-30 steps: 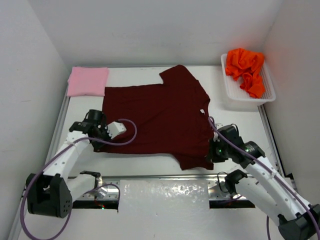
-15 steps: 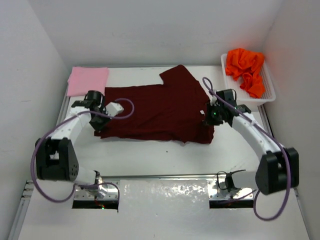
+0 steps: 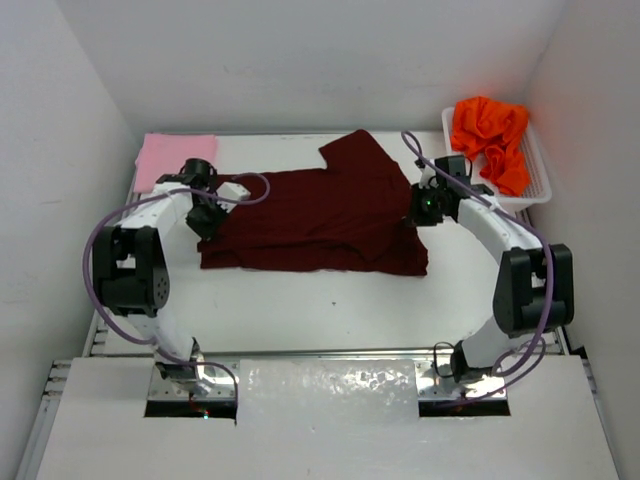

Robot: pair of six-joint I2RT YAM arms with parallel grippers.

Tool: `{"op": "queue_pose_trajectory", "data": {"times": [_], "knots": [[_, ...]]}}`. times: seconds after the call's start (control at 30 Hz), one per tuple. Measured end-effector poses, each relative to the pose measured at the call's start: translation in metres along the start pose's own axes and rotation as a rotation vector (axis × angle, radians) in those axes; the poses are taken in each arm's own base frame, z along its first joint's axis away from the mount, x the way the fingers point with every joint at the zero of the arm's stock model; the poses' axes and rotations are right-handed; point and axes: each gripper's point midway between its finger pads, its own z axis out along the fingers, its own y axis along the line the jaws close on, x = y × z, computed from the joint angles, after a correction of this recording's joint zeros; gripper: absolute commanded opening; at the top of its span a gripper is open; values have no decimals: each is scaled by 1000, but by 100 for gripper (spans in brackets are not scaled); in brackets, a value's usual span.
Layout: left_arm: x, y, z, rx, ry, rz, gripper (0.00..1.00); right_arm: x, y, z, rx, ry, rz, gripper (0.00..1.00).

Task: Fold and stack the t-shirts
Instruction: Grap the side of the flattened tshirt closest away from the robot with both arms

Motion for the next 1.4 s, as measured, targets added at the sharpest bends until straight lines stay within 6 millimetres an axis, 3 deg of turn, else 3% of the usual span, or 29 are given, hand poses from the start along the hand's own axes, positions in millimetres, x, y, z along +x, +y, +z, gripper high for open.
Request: {"op": "queue_pose_trajectory", "data": {"times": [0.1, 0.17, 0.2, 0.23, 0.27, 0.3, 0.4, 0.5, 0.53, 0.57, 0.6, 0.7, 0.73, 0.83, 0.9, 1.0, 1.1, 1.23, 1.4], "knots": [[11, -10, -6, 22, 25, 10, 0, 8, 5, -9, -17, 0, -5, 0], [30, -25, -12, 55, 57, 33, 5, 28, 10, -23, -33, 0, -4, 0], [42, -36, -15, 79, 76, 55, 15, 43, 12, -30, -44, 7, -1, 0], [58, -50, -19, 112, 105, 77, 40, 61, 14, -38, -54, 25, 5, 0], [72, -62, -21, 143, 128, 109, 59, 76, 15, -43, -60, 43, 11, 0], [90, -76, -23, 177, 157, 135, 70, 90, 17, -48, -67, 59, 15, 0], [137, -109, -26, 264, 253, 189, 87, 130, 18, -57, -79, 120, 36, 0], [149, -116, -28, 255, 259, 211, 84, 148, 21, -62, -94, 144, 59, 0], [142, -113, -30, 231, 220, 213, 77, 149, 22, -62, -99, 146, 65, 0], [130, -108, -32, 208, 170, 216, 55, 149, 23, -62, -102, 144, 71, 0], [117, -103, -35, 189, 116, 218, 43, 148, 24, -62, -107, 142, 75, 0], [76, -84, -44, 117, -30, 229, 21, 147, 24, -61, -106, 138, 79, 0], [63, -74, -45, 82, -72, 214, 21, 147, 24, -61, -106, 139, 80, 0], [33, -33, -44, 0, -145, 96, 35, 150, 22, -59, -97, 140, 83, 0], [9, 6, -35, -57, -171, -12, 45, 162, 18, -57, -78, 157, 100, 0], [-19, 51, -7, -121, -209, -152, 47, 196, 8, -55, -25, 235, 148, 0], [-31, 67, 26, -134, -207, -227, 48, 229, 5, -54, 1, 311, 227, 0], [-34, 67, 70, -134, -151, -254, 48, 260, 7, -57, 25, 332, 354, 0], [-64, 98, 79, -254, -168, -267, 47, 283, 10, -61, 55, 313, 503, 0]]}}
